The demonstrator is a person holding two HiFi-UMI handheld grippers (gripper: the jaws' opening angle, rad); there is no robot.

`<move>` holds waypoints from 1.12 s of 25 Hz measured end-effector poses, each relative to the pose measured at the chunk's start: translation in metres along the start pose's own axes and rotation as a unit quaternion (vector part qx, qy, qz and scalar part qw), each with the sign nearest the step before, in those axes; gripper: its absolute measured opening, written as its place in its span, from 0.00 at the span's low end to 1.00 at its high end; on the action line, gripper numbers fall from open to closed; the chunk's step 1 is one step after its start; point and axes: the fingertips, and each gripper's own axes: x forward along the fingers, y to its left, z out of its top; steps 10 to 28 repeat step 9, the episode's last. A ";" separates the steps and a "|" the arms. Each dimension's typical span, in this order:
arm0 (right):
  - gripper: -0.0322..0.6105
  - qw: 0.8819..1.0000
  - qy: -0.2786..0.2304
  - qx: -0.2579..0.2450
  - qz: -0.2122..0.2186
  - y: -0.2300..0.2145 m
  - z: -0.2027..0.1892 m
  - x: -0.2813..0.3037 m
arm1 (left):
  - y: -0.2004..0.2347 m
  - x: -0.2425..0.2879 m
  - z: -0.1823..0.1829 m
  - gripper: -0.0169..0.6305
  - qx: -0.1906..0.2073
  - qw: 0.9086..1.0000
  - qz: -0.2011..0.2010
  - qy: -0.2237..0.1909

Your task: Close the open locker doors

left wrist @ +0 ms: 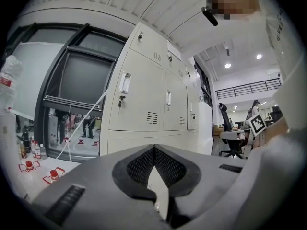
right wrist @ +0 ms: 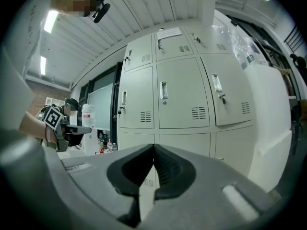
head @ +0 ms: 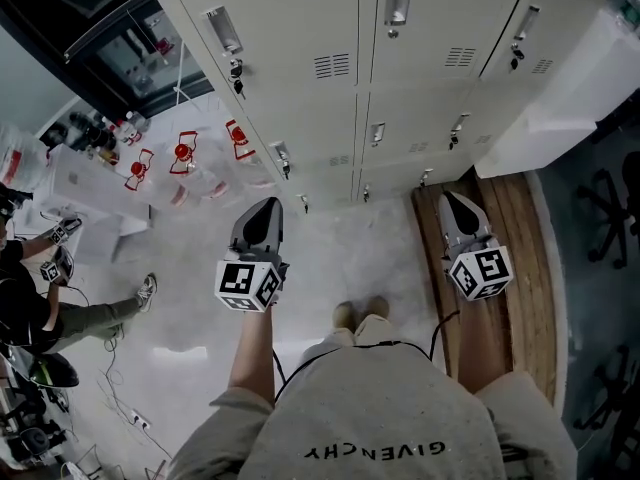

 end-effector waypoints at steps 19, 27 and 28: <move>0.05 1.000 -0.002 0.015 -0.006 0.005 -0.002 -0.011 | 0.009 -0.015 -0.003 0.02 0.000 1.000 0.007 0.001; 0.05 1.000 -0.002 0.015 -0.006 0.005 -0.002 -0.011 | 0.009 -0.015 -0.003 0.02 0.000 1.000 0.007 0.001; 0.05 1.000 -0.002 0.015 -0.006 0.005 -0.002 -0.011 | 0.009 -0.015 -0.003 0.02 0.000 1.000 0.007 0.001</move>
